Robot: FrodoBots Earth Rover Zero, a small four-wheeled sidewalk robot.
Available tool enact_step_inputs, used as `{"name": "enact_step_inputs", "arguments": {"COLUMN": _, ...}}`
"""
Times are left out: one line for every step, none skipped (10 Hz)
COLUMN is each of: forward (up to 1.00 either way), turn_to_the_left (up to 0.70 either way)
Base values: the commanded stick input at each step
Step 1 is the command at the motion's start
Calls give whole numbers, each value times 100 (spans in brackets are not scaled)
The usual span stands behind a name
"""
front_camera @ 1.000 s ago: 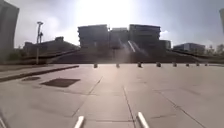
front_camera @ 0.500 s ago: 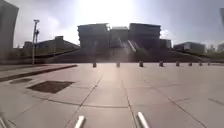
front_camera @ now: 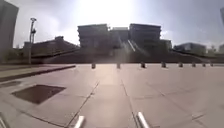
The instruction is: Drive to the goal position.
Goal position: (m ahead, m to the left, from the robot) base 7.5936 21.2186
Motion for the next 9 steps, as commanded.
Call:
{"name": "enact_step_inputs", "arguments": {"forward": 100, "turn_to_the_left": 0}}
{"name": "enact_step_inputs", "arguments": {"forward": 100, "turn_to_the_left": 0}}
{"name": "enact_step_inputs", "arguments": {"forward": 100, "turn_to_the_left": 0}}
{"name": "enact_step_inputs", "arguments": {"forward": 100, "turn_to_the_left": 0}}
{"name": "enact_step_inputs", "arguments": {"forward": 100, "turn_to_the_left": 0}}
{"name": "enact_step_inputs", "arguments": {"forward": 100, "turn_to_the_left": 0}}
{"name": "enact_step_inputs", "arguments": {"forward": 100, "turn_to_the_left": 0}}
{"name": "enact_step_inputs", "arguments": {"forward": 100, "turn_to_the_left": 0}}
{"name": "enact_step_inputs", "arguments": {"forward": 100, "turn_to_the_left": 0}}
